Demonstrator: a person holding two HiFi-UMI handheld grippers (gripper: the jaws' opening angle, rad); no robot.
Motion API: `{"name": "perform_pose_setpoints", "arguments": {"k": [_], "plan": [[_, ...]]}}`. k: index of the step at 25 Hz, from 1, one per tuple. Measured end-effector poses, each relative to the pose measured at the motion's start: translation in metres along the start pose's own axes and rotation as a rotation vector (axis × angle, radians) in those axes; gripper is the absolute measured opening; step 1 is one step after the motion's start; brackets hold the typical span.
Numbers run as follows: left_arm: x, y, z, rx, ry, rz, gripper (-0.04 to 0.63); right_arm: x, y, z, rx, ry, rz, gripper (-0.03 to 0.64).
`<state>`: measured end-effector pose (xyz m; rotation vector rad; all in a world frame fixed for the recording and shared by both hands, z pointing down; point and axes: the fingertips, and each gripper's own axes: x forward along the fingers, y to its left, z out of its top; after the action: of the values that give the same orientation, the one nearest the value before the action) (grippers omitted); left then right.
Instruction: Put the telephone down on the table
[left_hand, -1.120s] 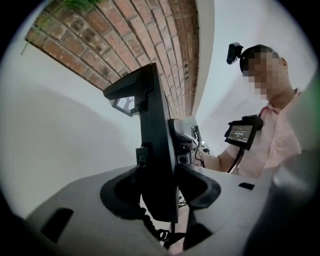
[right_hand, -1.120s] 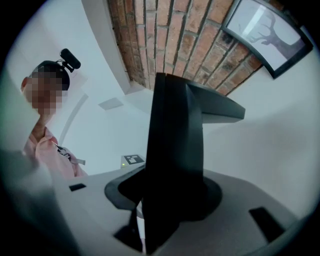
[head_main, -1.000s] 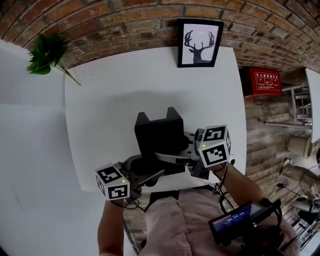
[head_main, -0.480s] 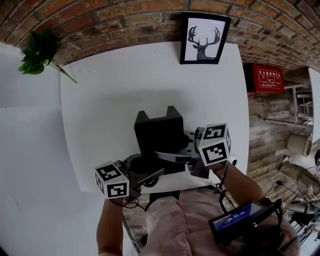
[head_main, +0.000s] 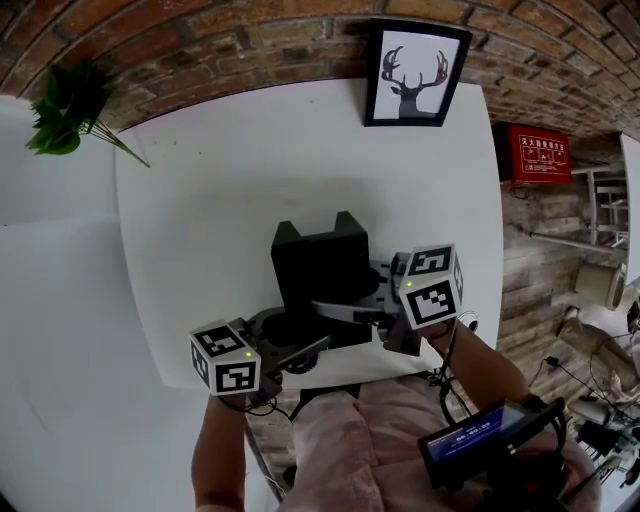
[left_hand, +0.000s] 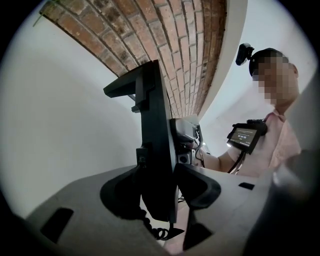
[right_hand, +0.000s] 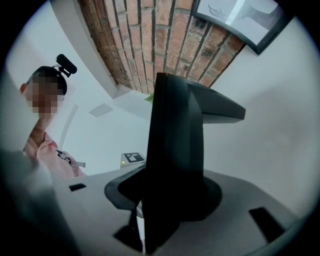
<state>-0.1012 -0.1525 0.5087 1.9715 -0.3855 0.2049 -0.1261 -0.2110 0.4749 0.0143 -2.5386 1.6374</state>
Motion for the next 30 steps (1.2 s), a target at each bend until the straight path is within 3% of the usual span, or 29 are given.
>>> {"name": "perform_pose_setpoints", "arguments": {"k": [30], "plan": [[0.01,0.025,-0.001,-0.109,0.093,-0.012,0.21,0.001,-0.034,0.001,0.12,0.007,-0.018,0.184]]}}
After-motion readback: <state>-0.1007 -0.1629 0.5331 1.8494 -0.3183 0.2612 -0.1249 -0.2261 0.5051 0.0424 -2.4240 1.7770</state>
